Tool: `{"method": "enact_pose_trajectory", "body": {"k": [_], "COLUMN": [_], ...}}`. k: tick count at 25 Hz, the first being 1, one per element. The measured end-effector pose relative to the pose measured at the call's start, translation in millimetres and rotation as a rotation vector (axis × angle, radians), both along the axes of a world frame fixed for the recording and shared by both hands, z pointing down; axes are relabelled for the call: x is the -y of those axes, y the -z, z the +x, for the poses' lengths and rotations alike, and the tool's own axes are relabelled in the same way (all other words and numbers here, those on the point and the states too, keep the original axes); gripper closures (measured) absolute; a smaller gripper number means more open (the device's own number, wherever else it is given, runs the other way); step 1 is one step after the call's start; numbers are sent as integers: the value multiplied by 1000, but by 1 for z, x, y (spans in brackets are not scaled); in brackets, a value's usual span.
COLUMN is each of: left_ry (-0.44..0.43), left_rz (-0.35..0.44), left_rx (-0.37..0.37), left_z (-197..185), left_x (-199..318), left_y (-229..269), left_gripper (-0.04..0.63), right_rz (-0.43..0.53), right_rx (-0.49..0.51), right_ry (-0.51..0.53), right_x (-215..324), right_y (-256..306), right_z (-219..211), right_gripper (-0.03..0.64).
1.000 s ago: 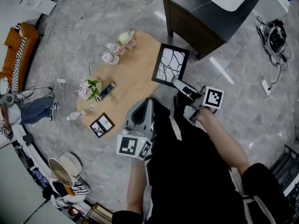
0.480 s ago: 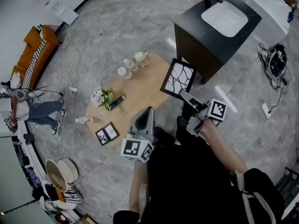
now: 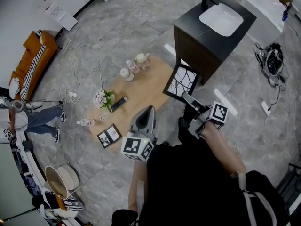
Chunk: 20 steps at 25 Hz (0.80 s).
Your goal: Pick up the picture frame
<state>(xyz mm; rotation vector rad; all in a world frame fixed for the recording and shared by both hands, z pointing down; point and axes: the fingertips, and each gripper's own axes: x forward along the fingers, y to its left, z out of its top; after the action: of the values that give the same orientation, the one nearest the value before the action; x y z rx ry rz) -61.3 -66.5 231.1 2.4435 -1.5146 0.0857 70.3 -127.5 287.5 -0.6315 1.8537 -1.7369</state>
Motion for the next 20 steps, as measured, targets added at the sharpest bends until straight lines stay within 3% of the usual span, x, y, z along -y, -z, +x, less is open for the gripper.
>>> {"method": "enact_pose_trajectory", "body": {"k": [7,13,20], "left_ry": [-68,-124,-223], "left_rz": [12,7,9], "left_rx": [-7,-25,-24], "left_z": [-24,-45,-50], "left_x": [-68,-116,-197], "left_y": [1,-3,-11], "left_gripper": [582,582,583], "right_rz": [-49,-67,-53], "right_rx": [53,29,15], "right_ry": [-62,-110,-181], "right_x": [-74,-136,-246], "right_y": [-3,-2,1], "right_z": [-17,-32,-30], "right_gripper": [551,551,551]}}
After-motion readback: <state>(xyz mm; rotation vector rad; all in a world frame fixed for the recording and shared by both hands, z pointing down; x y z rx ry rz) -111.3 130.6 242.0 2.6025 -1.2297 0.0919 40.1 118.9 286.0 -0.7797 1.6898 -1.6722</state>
